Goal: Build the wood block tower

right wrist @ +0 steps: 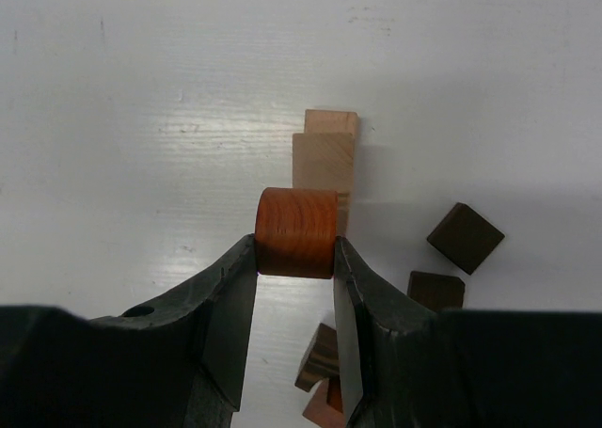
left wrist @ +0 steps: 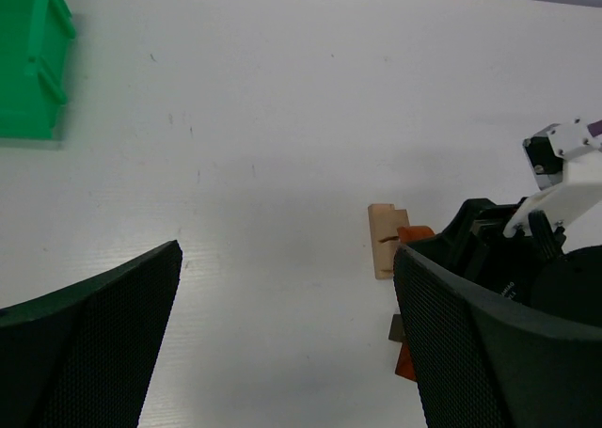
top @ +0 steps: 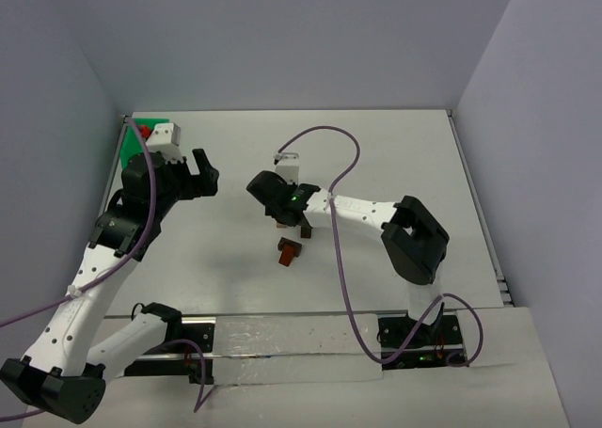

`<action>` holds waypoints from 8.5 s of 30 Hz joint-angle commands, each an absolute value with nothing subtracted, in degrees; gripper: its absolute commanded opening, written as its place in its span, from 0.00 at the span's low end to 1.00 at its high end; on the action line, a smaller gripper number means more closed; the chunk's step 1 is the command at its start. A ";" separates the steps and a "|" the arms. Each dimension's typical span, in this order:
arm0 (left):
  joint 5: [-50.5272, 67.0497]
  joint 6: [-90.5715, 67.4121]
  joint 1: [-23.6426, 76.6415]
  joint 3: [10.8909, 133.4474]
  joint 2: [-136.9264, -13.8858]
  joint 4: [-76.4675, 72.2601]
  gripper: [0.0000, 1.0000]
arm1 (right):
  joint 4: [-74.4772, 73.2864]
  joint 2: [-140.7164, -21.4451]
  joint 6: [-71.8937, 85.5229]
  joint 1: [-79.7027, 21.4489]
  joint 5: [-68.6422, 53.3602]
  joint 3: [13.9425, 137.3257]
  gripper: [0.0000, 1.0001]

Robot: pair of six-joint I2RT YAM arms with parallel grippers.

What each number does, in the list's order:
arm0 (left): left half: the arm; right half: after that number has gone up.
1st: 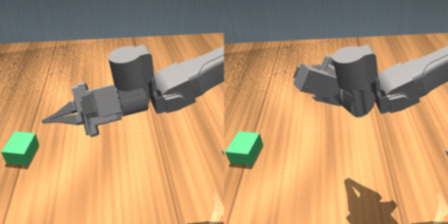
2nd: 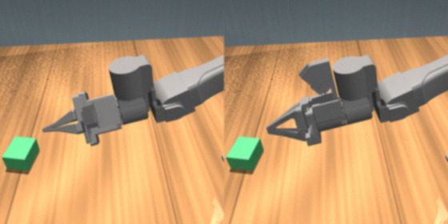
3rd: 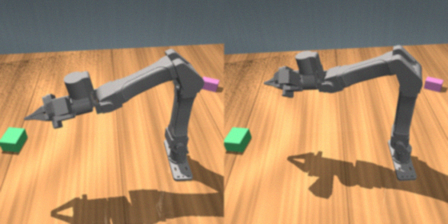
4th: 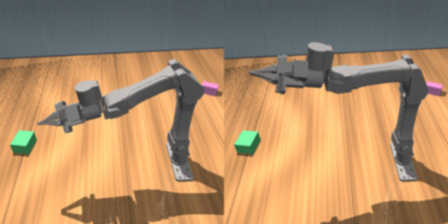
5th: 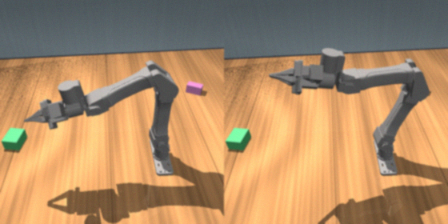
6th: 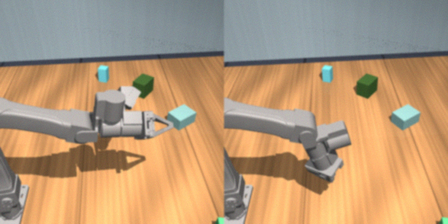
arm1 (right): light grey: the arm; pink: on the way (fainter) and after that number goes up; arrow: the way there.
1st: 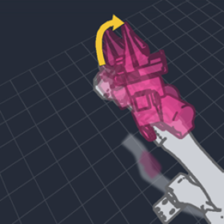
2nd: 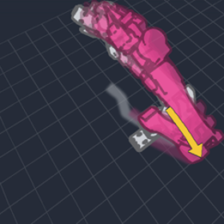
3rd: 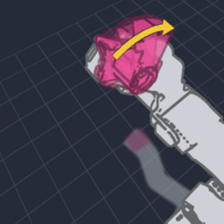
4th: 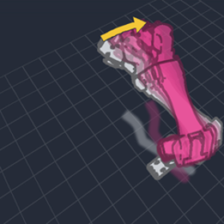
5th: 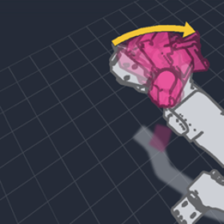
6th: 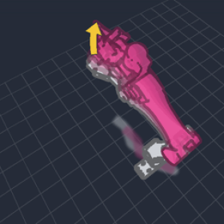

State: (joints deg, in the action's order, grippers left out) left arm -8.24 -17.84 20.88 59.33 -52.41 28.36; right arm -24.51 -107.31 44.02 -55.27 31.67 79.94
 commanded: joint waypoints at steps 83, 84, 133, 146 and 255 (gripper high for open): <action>-4.83 -13.74 20.39 59.70 -53.00 25.19 0.99 | -23.82 -109.66 41.42 -53.35 32.53 83.50 0.16; -4.83 -13.71 20.39 59.76 -53.00 25.22 0.99 | -24.08 -109.95 41.49 -53.35 32.43 83.76 0.17; 31.74 6.10 19.63 62.49 -55.56 39.51 0.84 | -29.00 -84.29 17.46 -43.28 5.72 81.12 0.95; 34.35 54.68 36.05 62.40 -67.33 49.31 0.74 | -31.60 -76.99 11.55 -16.43 -39.97 68.04 0.91; 38.86 73.79 53.00 31.79 -44.93 1.51 0.00 | -35.68 -62.89 -8.28 -7.61 -65.84 57.05 0.94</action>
State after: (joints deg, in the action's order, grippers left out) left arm 28.98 67.51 52.83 37.92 -54.35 7.93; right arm -31.79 -68.91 4.55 -6.61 -60.28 55.81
